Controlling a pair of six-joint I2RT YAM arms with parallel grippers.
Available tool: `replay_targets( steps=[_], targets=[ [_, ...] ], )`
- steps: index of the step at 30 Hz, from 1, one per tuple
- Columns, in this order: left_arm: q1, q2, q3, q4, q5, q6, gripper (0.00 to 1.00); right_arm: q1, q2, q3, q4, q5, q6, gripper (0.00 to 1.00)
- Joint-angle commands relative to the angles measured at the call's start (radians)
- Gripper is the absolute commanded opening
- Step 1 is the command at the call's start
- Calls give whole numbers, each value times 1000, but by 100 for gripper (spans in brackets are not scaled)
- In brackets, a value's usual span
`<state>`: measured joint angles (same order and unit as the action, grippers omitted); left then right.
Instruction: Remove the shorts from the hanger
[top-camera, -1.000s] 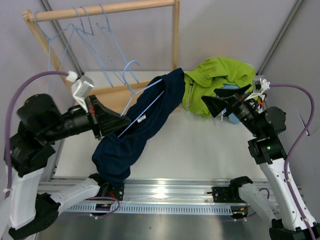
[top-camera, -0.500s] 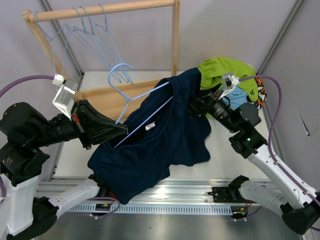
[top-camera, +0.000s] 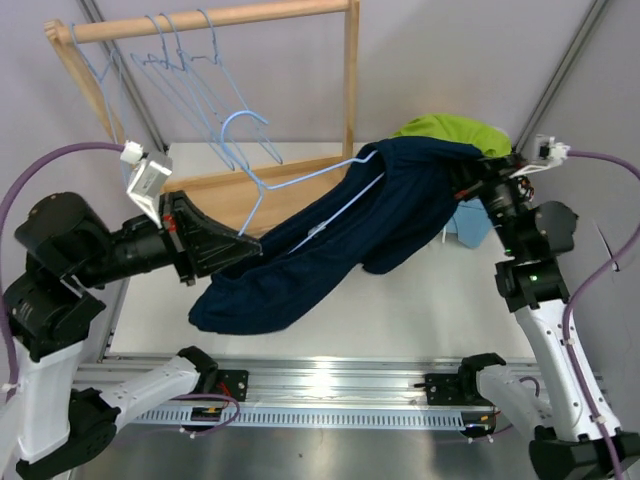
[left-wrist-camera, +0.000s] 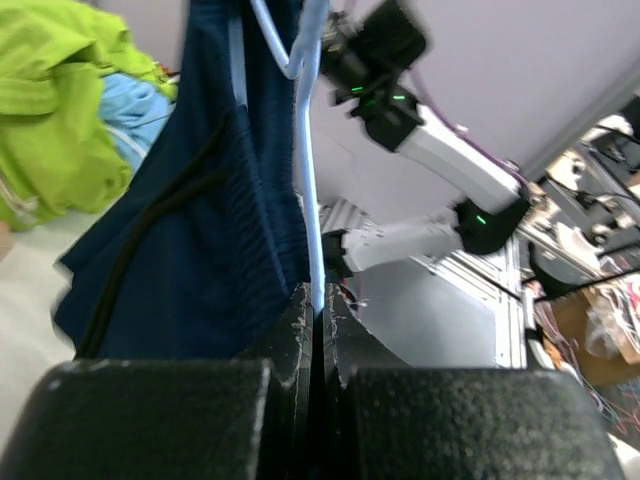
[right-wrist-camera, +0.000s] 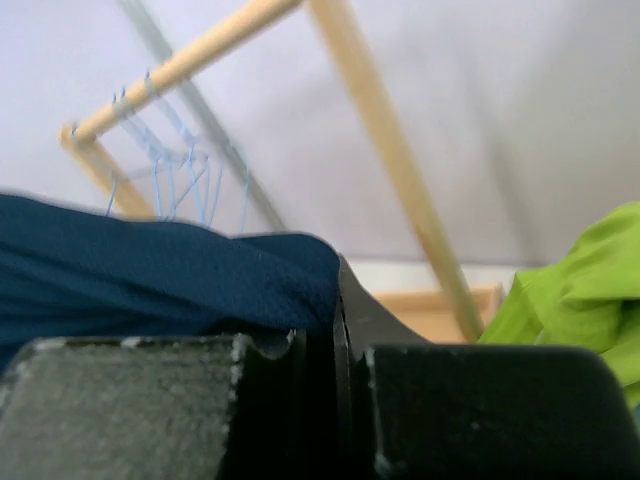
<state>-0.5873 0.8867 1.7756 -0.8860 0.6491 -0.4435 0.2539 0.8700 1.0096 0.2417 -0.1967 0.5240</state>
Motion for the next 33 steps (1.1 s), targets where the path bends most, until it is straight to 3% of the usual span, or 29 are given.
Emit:
replay_targets(
  steps=[1, 3, 7, 12, 15, 21, 26, 29, 31, 33],
  targets=[
    [-6, -15, 28, 16, -29, 12, 0, -217, 9, 30, -12, -27, 111, 0],
    [-6, -9, 30, 13, -35, 11, 0, -281, 12, 20, -12, -55, 140, 0],
    [-8, 1, 38, 13, -29, 8, 0, -280, 14, -64, 45, -115, 206, 0],
    [-16, -2, 58, 1, -32, 8, 0, -318, 29, -43, -108, 0, 182, 0],
    [-19, -8, 51, -4, -37, 8, 0, -390, 55, -42, -113, -53, 238, 0],
    [-20, 0, 58, -16, -45, 8, 0, -432, 70, -20, -185, -1, 232, 0],
    [-20, 11, 53, -10, -58, 14, 0, -432, 57, -43, -162, -78, 240, 0],
    [-20, 40, 61, -13, -113, 34, 0, -380, 12, -77, -95, -194, 193, 0],
    [-20, 63, 62, -25, -239, 54, 0, -270, -38, -124, 8, -333, 125, 0],
    [-22, 115, 71, -34, -409, 78, 0, -97, -74, -131, -1, -348, 59, 0]
  ],
)
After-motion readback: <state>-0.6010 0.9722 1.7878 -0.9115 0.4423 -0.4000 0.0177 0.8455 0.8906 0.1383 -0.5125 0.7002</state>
